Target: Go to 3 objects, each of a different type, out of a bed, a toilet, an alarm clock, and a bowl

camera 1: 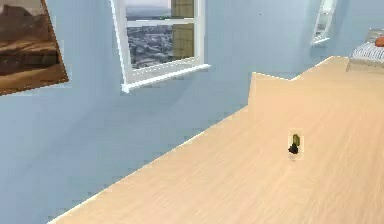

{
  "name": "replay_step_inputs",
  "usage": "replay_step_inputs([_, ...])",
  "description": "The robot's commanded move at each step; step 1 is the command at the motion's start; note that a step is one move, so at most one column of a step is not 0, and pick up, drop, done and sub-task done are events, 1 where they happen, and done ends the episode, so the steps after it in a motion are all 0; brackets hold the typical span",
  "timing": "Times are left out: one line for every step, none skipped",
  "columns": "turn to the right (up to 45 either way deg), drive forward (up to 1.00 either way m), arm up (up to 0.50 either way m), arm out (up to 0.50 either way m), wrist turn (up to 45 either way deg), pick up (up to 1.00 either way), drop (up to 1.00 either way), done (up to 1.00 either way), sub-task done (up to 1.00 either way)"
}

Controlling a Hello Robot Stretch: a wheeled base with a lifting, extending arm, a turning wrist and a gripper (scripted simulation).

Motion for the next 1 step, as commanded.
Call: replay_step_inputs([45.0, 0.00, 0.00, 0.00, 0.0, 0.00, 0.00, 0.00, 0.00])
